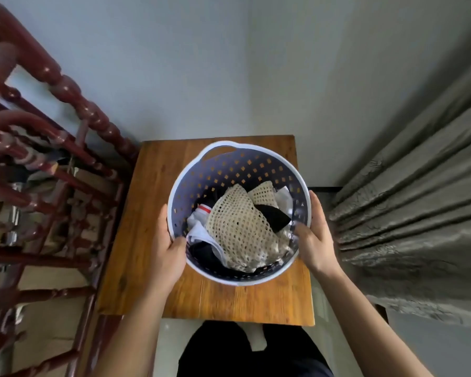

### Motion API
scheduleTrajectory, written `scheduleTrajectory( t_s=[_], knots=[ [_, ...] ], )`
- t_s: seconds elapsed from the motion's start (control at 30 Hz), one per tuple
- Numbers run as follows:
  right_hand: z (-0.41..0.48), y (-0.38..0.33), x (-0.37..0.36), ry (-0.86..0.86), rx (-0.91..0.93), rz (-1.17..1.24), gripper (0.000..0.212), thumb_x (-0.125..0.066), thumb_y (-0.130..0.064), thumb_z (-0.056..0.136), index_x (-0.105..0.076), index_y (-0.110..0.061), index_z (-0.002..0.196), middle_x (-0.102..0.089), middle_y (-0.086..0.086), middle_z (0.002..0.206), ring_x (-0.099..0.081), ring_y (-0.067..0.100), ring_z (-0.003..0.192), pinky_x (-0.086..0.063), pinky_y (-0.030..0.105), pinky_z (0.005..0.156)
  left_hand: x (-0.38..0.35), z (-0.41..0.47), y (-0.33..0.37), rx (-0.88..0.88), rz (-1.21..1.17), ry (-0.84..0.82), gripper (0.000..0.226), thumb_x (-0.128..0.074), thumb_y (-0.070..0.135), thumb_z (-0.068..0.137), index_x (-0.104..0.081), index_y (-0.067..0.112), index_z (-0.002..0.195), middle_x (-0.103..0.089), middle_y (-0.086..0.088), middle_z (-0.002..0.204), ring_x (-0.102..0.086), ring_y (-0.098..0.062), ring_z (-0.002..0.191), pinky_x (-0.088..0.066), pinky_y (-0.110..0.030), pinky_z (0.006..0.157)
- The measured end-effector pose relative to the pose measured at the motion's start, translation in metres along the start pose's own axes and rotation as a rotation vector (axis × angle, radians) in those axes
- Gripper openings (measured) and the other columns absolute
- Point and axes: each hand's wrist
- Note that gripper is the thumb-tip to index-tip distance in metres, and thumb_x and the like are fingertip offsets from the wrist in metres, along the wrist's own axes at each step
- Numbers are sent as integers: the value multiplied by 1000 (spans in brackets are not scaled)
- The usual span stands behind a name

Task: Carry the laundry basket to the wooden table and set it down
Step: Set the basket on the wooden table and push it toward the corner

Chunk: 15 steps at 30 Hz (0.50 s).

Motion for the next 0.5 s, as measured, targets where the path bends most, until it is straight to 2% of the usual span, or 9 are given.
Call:
scheduleTrajectory(
  t_s=[0.1,0.17,0.23,0.3,0.37,0.4,0.47,0.5],
  knots=[
    [27,10,-30,-19,-41,-102,80,-53,-28,89,-40,-30,168,-65,0,159,-60,27,150,-47,61,124,12,35,-10,72,23,-19,76,-43,-11,100,-28,19,168,-45,-4,166,-44,-23,153,-35,-46,127],
    [40,15,-52,-11,-78,-182,85,-51,-32,90,-32,-24,173,-60,3,165,-55,28,155,-44,57,128,18,61,-16,67,22,-21,74,-42,-16,96,-39,18,162,-57,-3,155,-54,-20,142,-43,-43,121],
    [48,16,-75,24,-121,-251,80,-51,-17,97,-29,-19,174,-58,7,166,-54,30,155,-43,51,130,24,88,-19,55,-1,-70,70,-43,-18,93,-49,19,152,-66,2,142,-63,-13,130,-50,-32,114],
    [51,16,-95,61,-151,-299,78,-51,-1,104,-25,-18,176,-55,10,169,-52,31,156,-41,39,127,30,119,-25,45,11,-109,62,-46,-12,96,-50,27,144,-67,12,133,-63,-2,121,-50,-19,107],
    [50,18,-113,100,-188,-318,79,-50,2,107,-19,-16,177,-49,12,173,-46,32,160,-36,29,122,33,154,-34,10,45,-135,62,-51,-2,99,-48,27,154,-63,11,146,-60,-9,133,-48,-33,116],
    [49,20,-121,122,-199,-322,80,-51,-2,107,-16,-15,178,-46,13,175,-45,33,161,-37,31,122,34,169,-36,3,69,-159,63,-52,1,101,-44,25,159,-57,10,155,-55,-12,141,-43,-39,122],
    [43,26,-140,170,-221,-332,83,-50,-13,102,-15,-13,177,-51,17,171,-52,39,154,-45,37,116,33,198,-39,-4,129,-198,66,-47,-1,103,-37,19,165,-45,7,165,-45,-13,150,-34,-36,127],
    [39,29,-149,187,-237,-338,85,-50,-15,100,-14,-11,177,-53,18,169,-55,40,150,-46,33,109,33,209,-37,-15,147,-215,68,-45,-4,102,-35,16,166,-41,5,167,-41,-13,152,-29,-29,127]
  ],
)
Point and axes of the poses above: each hand's wrist, its own z-axis towards the middle knuckle, its own x-axis out of the back of the hand, y = z × x
